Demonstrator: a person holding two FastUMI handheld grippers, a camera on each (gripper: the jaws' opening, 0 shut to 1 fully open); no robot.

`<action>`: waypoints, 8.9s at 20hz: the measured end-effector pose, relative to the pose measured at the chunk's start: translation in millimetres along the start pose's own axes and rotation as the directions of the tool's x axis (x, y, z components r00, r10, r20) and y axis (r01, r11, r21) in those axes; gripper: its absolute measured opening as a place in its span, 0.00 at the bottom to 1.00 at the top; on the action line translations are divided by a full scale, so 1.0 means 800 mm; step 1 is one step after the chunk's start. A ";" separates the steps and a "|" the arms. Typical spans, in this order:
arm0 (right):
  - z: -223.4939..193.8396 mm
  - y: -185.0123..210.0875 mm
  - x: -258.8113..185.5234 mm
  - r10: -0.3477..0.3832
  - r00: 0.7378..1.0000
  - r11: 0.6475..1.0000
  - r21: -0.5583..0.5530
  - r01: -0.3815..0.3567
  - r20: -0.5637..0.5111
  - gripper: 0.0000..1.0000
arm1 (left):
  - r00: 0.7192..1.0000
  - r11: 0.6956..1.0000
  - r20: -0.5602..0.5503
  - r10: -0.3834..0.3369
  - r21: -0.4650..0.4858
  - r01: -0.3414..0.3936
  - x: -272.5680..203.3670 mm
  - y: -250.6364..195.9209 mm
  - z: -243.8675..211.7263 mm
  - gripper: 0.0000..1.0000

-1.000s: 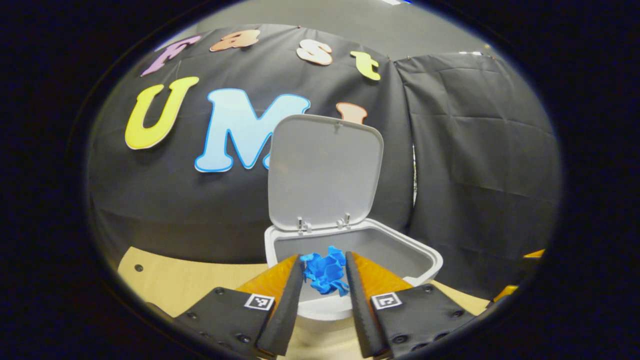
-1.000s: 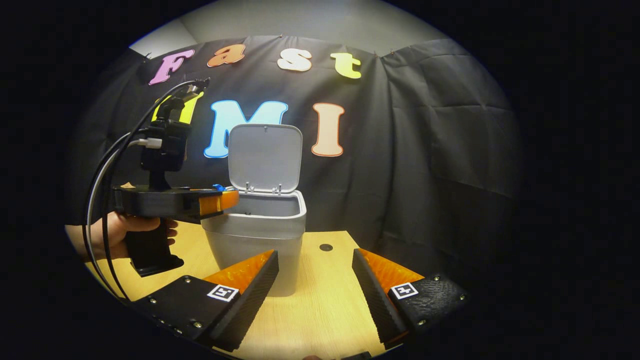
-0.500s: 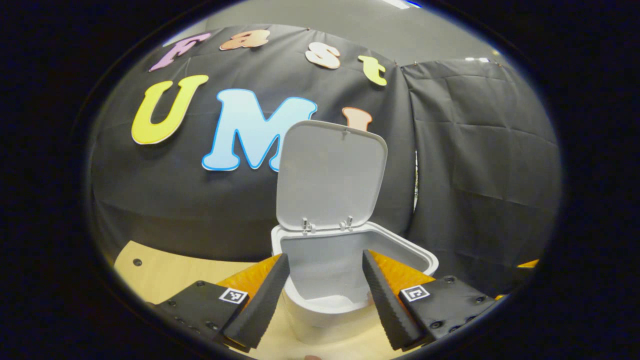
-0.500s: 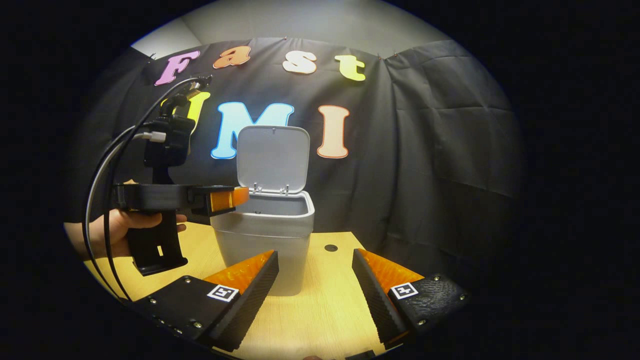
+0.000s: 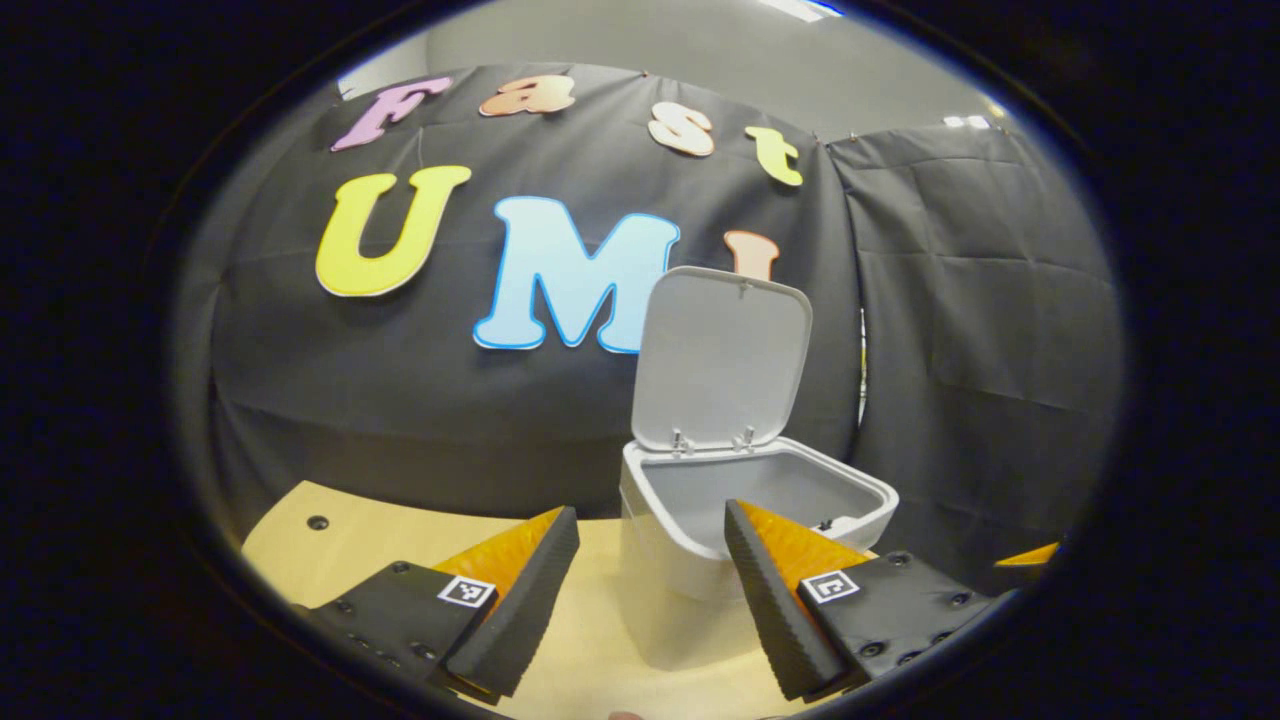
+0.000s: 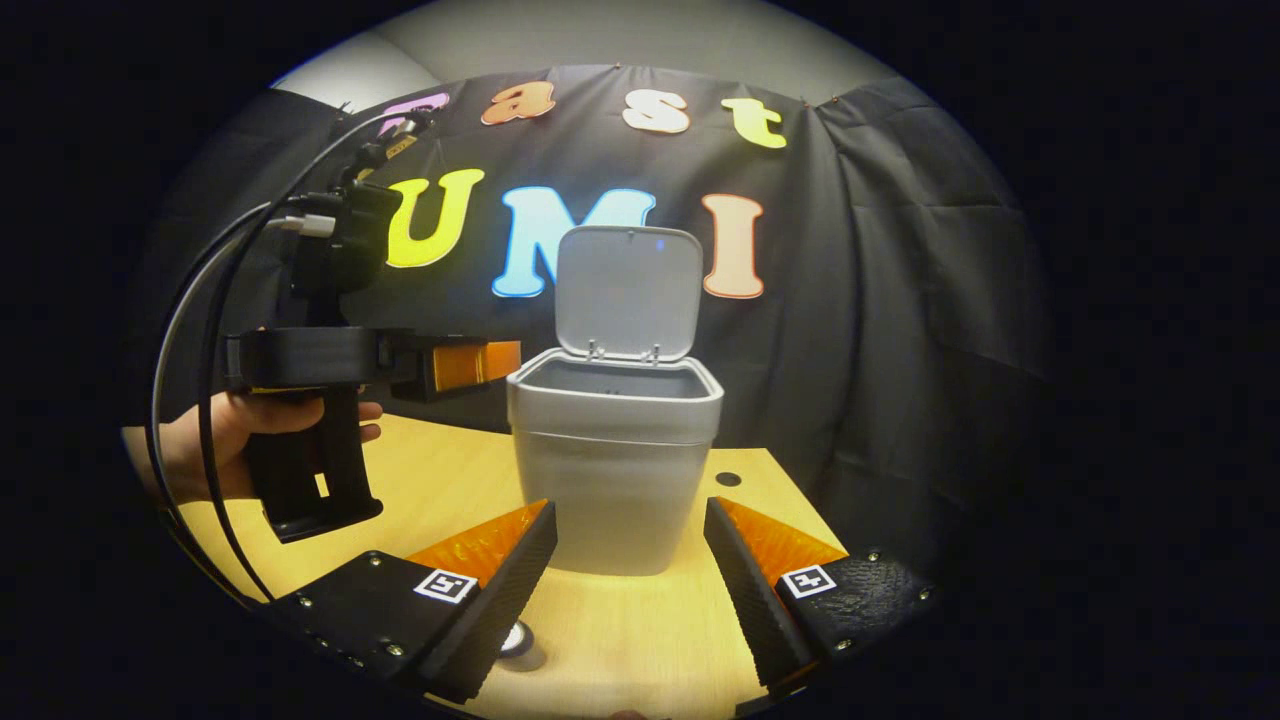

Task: Press the lid of the desktop garbage bin to open it, pick up the crumpled paper on the desktop and throw it into the bin, then pick up the pop can on the desktop and drop it into the bin, and finally close the garbage bin lid.

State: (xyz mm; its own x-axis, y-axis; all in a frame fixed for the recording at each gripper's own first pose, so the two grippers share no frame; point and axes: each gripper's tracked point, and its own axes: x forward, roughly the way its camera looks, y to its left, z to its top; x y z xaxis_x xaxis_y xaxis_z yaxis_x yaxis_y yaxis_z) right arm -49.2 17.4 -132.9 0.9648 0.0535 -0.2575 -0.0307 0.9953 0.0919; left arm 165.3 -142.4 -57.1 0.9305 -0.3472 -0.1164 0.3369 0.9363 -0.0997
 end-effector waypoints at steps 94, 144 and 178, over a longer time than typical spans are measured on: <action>0.173 -0.063 0.114 -0.015 0.954 0.994 -0.096 0.045 0.299 0.84 | 0.967 0.967 0.004 0.255 -0.005 -0.255 -0.205 0.047 -0.024 0.95; 0.367 -0.048 0.242 -0.058 0.949 0.997 -0.023 0.069 0.310 0.89 | 0.987 0.988 0.046 0.151 0.034 -0.152 -0.161 0.115 0.007 0.96; 0.315 -0.041 0.231 -0.031 0.961 0.998 0.069 0.012 0.275 0.89 | 0.956 0.959 0.074 0.284 -0.015 -0.283 -0.197 0.111 0.006 1.00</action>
State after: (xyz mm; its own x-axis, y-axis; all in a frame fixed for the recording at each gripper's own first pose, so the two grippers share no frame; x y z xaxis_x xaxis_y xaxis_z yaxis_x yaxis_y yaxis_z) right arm 195.8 -25.6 59.3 0.9999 -0.0016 0.0143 -0.0007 0.9879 0.1550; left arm 49.3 -4.3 -43.2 0.9958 -0.0626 -0.0666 0.0574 0.9953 -0.0776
